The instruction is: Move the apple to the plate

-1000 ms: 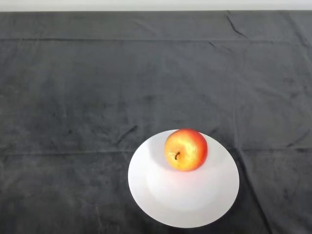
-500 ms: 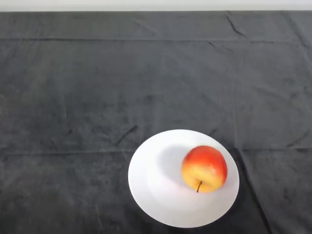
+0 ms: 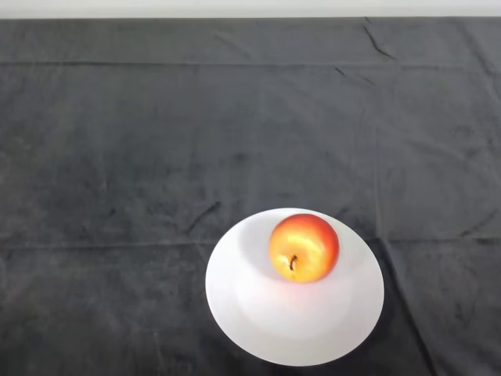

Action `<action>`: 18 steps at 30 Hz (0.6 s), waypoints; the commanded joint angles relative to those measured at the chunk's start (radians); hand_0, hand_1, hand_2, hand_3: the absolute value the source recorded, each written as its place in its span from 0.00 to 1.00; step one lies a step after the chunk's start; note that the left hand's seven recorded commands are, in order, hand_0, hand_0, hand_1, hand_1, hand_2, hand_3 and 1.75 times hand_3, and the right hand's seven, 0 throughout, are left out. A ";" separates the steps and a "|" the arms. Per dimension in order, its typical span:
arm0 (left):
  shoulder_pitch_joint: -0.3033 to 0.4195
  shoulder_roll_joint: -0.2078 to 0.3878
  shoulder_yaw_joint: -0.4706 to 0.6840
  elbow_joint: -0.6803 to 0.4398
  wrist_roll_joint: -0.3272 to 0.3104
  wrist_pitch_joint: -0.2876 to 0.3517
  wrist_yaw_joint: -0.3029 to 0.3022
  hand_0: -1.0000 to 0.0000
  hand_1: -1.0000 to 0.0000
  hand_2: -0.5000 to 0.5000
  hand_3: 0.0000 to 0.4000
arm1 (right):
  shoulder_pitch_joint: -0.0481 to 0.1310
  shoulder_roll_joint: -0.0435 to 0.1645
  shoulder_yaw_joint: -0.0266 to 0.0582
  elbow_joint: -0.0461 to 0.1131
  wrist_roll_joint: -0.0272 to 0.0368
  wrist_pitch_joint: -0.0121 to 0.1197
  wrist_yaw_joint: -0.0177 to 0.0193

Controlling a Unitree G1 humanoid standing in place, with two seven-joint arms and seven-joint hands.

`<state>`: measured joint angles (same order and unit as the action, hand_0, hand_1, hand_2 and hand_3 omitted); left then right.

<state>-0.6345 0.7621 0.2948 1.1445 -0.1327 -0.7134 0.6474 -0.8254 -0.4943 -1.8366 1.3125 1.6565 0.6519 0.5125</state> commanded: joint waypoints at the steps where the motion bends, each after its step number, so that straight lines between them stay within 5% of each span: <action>1: 0.000 0.052 0.029 0.038 0.029 -0.009 -0.009 1.00 1.00 0.50 0.00 | 0.002 -0.033 -0.0198 0.003 -0.0022 0.009 0.0005; 18: -0.002 0.049 0.043 0.045 0.038 -0.011 -0.019 1.00 1.00 0.50 0.00 | 0.002 -0.033 -0.0205 0.003 -0.0027 0.009 0.0004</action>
<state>-0.6346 0.7621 0.3014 1.1448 -0.1302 -0.7134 0.6374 -0.8254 -0.4943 -1.8368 1.3125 1.6565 0.6519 0.5125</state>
